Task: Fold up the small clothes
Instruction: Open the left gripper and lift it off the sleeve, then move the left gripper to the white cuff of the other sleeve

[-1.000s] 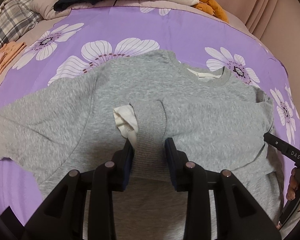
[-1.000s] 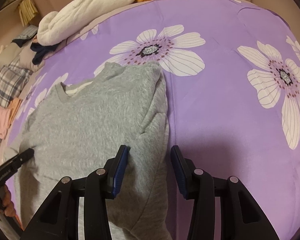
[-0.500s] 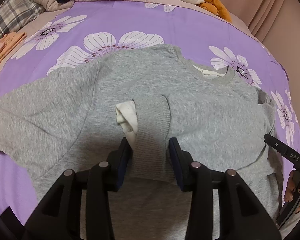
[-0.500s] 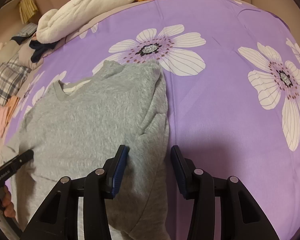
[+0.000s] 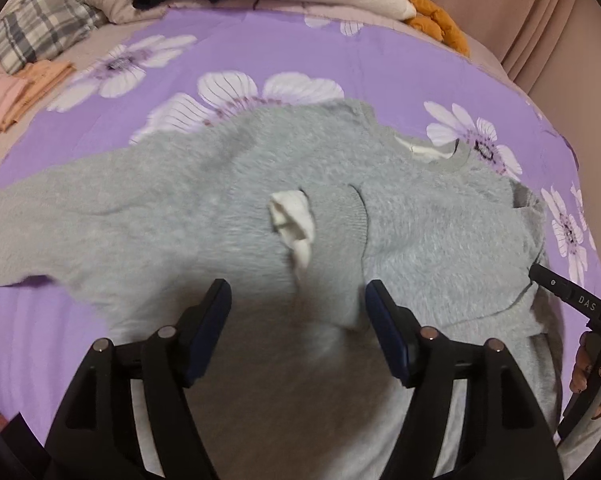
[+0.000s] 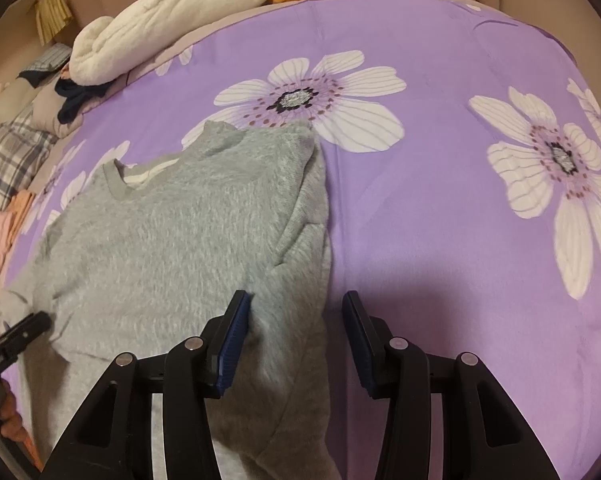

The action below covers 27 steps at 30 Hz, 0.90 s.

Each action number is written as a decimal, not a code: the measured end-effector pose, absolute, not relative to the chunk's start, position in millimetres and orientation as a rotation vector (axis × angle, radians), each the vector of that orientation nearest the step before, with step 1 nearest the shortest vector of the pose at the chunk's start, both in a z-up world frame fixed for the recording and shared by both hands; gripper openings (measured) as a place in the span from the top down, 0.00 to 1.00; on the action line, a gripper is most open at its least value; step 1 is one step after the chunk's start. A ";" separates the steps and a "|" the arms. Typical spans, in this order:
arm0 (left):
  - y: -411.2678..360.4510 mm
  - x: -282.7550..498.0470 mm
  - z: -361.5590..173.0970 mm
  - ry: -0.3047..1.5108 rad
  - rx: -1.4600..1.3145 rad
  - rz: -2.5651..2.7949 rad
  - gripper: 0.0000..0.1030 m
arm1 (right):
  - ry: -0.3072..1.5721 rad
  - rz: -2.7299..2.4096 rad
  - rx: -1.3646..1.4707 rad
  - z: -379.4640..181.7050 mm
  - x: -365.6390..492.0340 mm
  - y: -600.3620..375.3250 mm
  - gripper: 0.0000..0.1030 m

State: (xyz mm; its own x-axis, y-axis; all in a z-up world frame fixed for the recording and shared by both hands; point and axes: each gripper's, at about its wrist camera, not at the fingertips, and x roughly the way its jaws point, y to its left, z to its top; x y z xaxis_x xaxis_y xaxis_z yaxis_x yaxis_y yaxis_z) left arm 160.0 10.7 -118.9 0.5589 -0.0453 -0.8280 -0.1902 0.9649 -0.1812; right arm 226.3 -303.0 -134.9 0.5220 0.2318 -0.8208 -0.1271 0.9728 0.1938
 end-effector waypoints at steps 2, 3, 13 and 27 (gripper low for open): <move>19.1 146.9 -103.1 0.933 -0.270 0.087 0.21 | 0.967 0.211 0.125 -123.0 217.3 -306.5 0.44; 22.9 141.1 -96.0 0.912 -0.278 0.093 0.15 | 0.951 0.217 0.133 -116.8 212.8 -308.0 0.41; 69.1 75.5 -31.9 0.717 -0.380 0.111 0.01 | 0.709 0.282 0.250 -34.3 131.1 -307.5 0.07; 130.9 54.2 -44.8 0.720 -0.533 0.188 0.01 | 0.502 0.156 0.212 10.0 67.9 -255.6 0.02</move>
State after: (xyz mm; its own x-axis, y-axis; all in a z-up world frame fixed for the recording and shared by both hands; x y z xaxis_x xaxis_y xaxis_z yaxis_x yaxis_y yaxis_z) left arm 54.2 130.9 -44.8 0.7418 -0.0161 -0.6704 -0.3417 0.8511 -0.3986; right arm 67.9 -255.6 10.0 0.8654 0.1995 -0.4596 -0.0961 0.9663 0.2387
